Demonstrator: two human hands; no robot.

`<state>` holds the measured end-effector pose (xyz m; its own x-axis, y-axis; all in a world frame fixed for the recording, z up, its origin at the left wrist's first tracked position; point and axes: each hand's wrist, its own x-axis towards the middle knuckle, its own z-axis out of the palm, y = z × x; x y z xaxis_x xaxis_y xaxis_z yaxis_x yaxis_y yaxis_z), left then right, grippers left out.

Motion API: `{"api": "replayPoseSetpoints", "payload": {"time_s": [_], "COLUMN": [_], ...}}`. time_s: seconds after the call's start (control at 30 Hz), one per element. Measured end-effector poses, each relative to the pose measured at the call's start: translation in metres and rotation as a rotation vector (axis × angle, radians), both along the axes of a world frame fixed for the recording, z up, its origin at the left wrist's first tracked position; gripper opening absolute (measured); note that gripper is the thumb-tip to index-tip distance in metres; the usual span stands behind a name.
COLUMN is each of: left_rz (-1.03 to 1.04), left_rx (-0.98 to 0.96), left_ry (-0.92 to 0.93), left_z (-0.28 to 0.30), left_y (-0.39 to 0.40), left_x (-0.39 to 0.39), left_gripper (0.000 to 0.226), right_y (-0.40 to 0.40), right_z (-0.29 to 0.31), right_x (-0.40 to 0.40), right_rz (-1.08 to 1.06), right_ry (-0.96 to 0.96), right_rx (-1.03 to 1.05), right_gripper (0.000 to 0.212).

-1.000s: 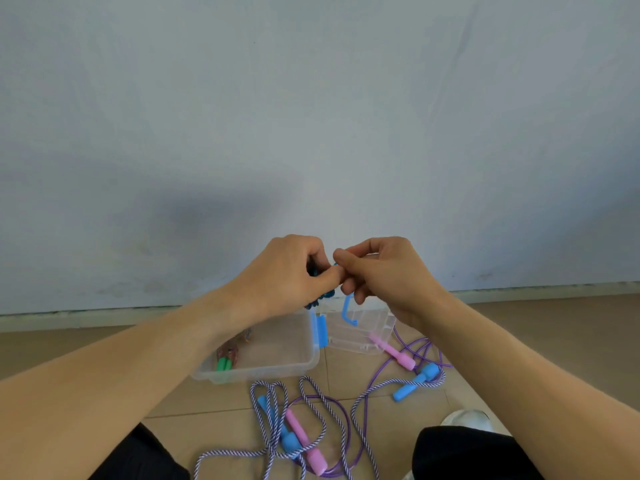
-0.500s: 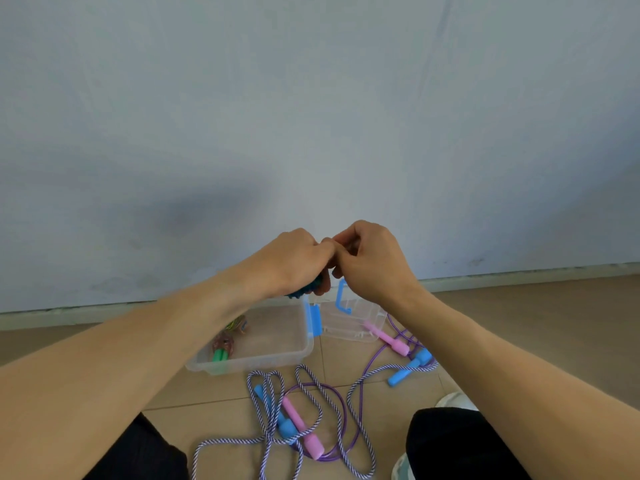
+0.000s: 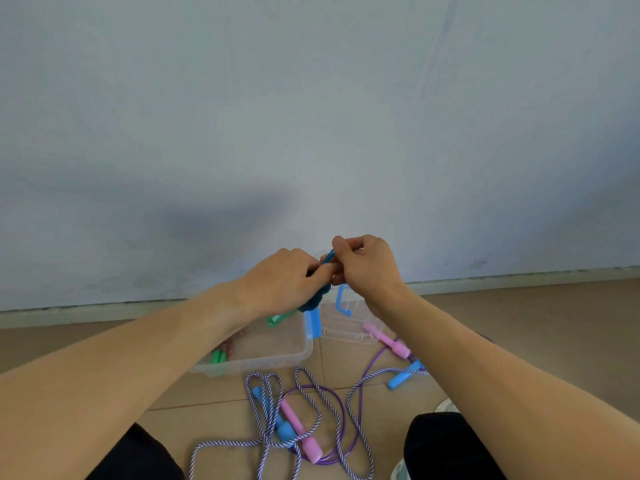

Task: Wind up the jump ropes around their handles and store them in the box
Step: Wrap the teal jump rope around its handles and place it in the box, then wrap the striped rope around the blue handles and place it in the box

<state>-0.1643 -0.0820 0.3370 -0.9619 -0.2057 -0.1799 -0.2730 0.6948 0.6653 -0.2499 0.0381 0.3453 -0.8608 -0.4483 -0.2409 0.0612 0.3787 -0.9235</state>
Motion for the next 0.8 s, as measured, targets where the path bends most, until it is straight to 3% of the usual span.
{"api": "replayPoseSetpoints", "payload": {"time_s": [0.1, 0.13, 0.2, 0.27, 0.33, 0.4, 0.5, 0.8], "left_rz": [-0.12, -0.122, -0.06, 0.079, 0.196, 0.21, 0.223, 0.563], "left_rx": [-0.045, -0.063, -0.101, -0.131, -0.196, -0.258, -0.16, 0.331], "left_ry": [-0.129, -0.189, -0.285, -0.309, -0.319, -0.41, -0.517, -0.553], "left_z": [-0.024, -0.034, -0.05, -0.056, -0.064, -0.073, -0.094, -0.21], "left_y": [-0.021, -0.028, -0.038, -0.048, -0.063, -0.081, -0.098, -0.091], "left_x": [0.015, 0.022, 0.036, 0.049, 0.06, 0.074, 0.093, 0.156], "left_gripper": [0.029, 0.037, 0.081, 0.097, 0.089, 0.065, 0.025, 0.026], "right_y": [-0.017, -0.024, -0.042, -0.064, -0.084, -0.104, -0.126, -0.169], "right_z": [-0.018, -0.025, -0.042, -0.062, -0.082, -0.106, -0.145, -0.245], "right_x": [0.003, 0.006, 0.012, 0.018, 0.02, 0.02, 0.016, 0.046], "right_rz": [0.141, 0.199, 0.304, 0.366, 0.396, 0.415, 0.402, 0.509], "right_ry": [0.06, 0.109, 0.209, 0.253, 0.259, 0.251, 0.243, 0.113], "right_rx": [0.089, 0.108, 0.149, 0.189, 0.239, 0.31, 0.439, 0.749], "right_gripper": [0.015, 0.014, 0.011, 0.009, 0.009, 0.011, 0.012, 0.022]}}
